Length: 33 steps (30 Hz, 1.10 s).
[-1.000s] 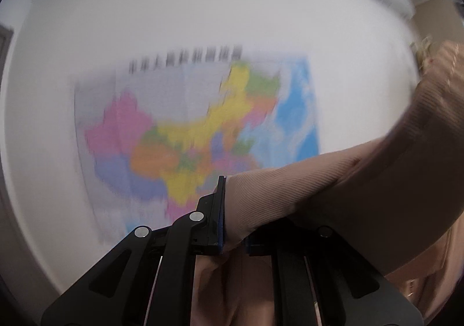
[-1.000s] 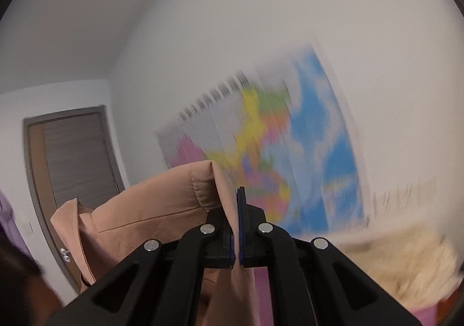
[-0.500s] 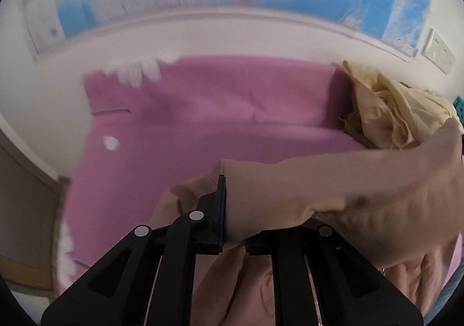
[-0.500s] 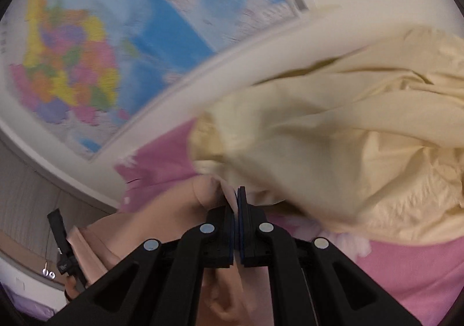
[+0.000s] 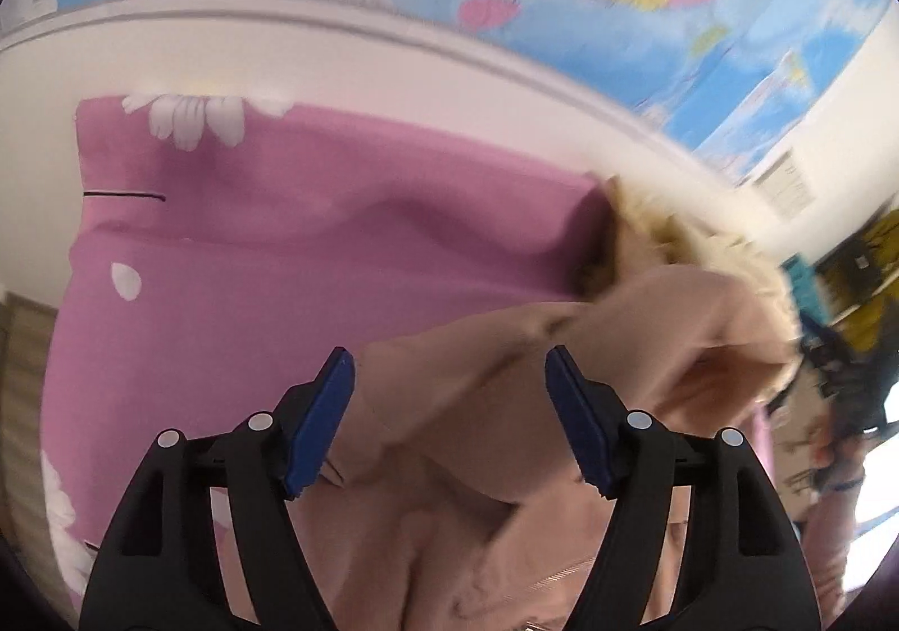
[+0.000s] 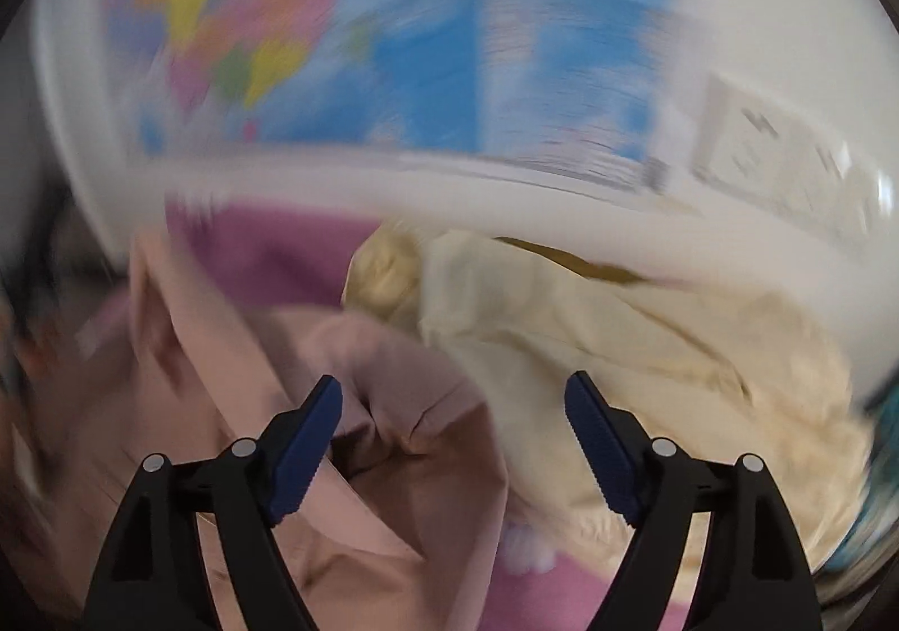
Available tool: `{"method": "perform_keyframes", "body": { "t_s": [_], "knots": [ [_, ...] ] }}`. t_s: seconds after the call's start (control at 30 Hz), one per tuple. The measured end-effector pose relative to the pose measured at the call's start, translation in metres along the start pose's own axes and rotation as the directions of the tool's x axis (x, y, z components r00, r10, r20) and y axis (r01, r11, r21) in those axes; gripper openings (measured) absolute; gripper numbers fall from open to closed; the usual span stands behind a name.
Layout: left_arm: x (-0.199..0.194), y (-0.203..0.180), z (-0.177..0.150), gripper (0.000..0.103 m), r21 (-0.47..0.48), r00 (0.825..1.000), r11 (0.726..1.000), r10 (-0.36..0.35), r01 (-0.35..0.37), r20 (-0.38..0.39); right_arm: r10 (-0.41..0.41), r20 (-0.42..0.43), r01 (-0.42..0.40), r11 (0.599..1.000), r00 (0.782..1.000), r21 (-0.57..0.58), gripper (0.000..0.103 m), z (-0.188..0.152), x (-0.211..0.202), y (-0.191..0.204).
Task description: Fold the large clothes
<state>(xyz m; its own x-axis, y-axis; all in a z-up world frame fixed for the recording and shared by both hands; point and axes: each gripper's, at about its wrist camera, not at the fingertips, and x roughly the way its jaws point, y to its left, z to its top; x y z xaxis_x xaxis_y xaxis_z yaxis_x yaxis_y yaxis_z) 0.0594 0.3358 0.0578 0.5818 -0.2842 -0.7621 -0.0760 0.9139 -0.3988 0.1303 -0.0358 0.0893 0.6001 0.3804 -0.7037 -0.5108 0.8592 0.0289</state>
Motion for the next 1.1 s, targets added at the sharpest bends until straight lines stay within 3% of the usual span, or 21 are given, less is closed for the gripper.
{"method": "perform_keyframes", "body": {
  "t_s": [0.03,0.1,0.17,0.2,0.27,0.3,0.33,0.37,0.4,0.43,0.57,0.67,0.7,0.73,0.8,0.9,1.0,1.1],
  "knots": [
    [-0.007,-0.005,-0.001,0.07,0.022,1.0,1.0,-0.015,0.015,0.017,-0.025,-0.02,0.024,0.999,0.999,-0.042,0.08,0.001,0.011,0.007],
    [-0.02,-0.022,-0.008,0.07,0.099,0.998,0.994,-0.041,0.037,0.044,0.012,-0.079,-0.017,0.997,0.997,-0.071,0.077,0.008,0.036,0.015],
    [-0.024,-0.041,-0.019,0.078,0.188,0.997,0.981,-0.065,0.055,0.046,-0.001,-0.102,-0.011,0.993,0.995,-0.119,0.076,0.009,0.053,0.02],
    [-0.024,-0.049,-0.022,0.085,0.229,0.997,0.972,-0.06,0.05,0.039,-0.022,-0.111,0.006,0.99,0.994,-0.141,0.076,0.011,0.06,0.021],
    [-0.005,-0.074,-0.034,0.087,0.355,0.999,0.934,0.031,-0.037,0.021,-0.007,-0.141,-0.013,0.991,0.99,-0.135,0.076,0.014,0.074,0.018],
    [0.005,-0.079,-0.036,0.084,0.375,0.998,0.925,0.064,-0.059,-0.002,0.031,-0.163,-0.05,0.992,0.986,-0.117,0.057,0.014,0.08,0.015],
    [0.025,-0.082,-0.035,0.067,0.372,0.995,0.926,0.086,-0.059,-0.056,0.085,-0.195,-0.102,0.991,0.977,-0.082,0.041,0.014,0.086,0.011],
    [0.046,-0.081,-0.031,0.052,0.345,0.989,0.937,0.095,-0.048,-0.118,0.085,-0.202,-0.101,0.992,0.976,-0.072,0.035,0.016,0.088,0.01],
    [0.063,-0.079,-0.024,0.022,0.325,0.98,0.944,0.12,-0.064,-0.156,0.082,-0.2,-0.097,0.993,0.976,-0.067,0.022,0.017,0.088,0.008],
    [0.074,-0.078,-0.018,0.008,0.316,0.977,0.946,0.133,-0.074,-0.169,0.106,-0.184,-0.117,0.992,0.977,-0.053,0.016,0.021,0.084,0.005],
    [0.095,-0.07,0.031,0.006,0.208,0.98,0.971,0.147,-0.117,-0.133,0.219,-0.102,-0.208,0.972,0.97,0.109,0.013,0.043,0.074,-0.024],
    [0.106,-0.063,0.06,0.006,0.113,0.98,0.983,0.159,-0.145,-0.12,0.207,-0.136,-0.17,0.955,0.969,0.242,0.02,0.049,0.099,-0.046],
    [0.109,-0.066,0.067,0.006,0.112,0.976,0.978,0.186,-0.174,-0.111,0.209,-0.147,-0.162,0.945,0.967,0.283,0.028,0.047,0.104,-0.052],
    [0.111,-0.069,0.069,0.008,0.118,0.975,0.977,0.191,-0.178,-0.114,0.21,-0.147,-0.151,0.931,0.967,0.333,0.05,0.044,0.108,-0.06],
    [0.108,-0.075,0.069,0.019,0.116,0.976,0.981,0.171,-0.156,-0.135,0.161,-0.11,-0.114,0.931,0.981,0.347,0.07,0.041,0.098,-0.064],
    [0.079,-0.087,0.063,0.04,0.169,0.987,0.979,0.128,-0.111,-0.092,0.089,-0.032,-0.076,0.958,0.996,0.276,0.069,0.037,0.059,-0.052],
    [0.042,-0.097,0.056,0.047,0.224,0.996,0.971,0.089,-0.081,-0.025,0.109,0.025,-0.111,0.986,0.994,0.126,0.067,0.037,0.036,-0.014],
    [0.019,-0.106,0.042,0.047,0.263,0.999,0.964,0.05,-0.045,-0.013,0.191,-0.001,-0.191,0.981,0.982,-0.037,0.046,0.031,0.032,0.039]
  ]
}}
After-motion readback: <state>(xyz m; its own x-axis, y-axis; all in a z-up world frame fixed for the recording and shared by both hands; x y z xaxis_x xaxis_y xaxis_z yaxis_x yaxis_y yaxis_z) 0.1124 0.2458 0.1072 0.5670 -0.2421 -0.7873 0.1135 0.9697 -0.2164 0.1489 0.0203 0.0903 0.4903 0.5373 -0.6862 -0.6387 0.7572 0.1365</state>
